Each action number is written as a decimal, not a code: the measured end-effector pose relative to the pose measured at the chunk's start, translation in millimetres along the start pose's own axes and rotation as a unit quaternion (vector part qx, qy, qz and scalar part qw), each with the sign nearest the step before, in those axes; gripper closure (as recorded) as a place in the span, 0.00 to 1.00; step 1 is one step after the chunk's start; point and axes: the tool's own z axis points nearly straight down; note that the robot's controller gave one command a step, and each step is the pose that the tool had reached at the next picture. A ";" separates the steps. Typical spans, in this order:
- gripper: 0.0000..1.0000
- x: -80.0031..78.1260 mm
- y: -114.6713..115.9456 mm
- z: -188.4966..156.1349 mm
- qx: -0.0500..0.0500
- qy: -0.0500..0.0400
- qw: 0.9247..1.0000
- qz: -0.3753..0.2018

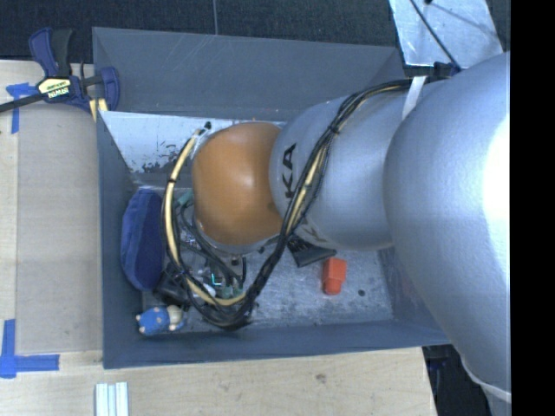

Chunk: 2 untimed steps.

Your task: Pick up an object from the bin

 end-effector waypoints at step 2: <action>1.00 11.0 -33.0 56.6 0.000 0.007 0.995 -0.102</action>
Offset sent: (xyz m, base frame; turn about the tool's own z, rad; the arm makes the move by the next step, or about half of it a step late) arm -0.0084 -0.0346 -0.0609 -0.2048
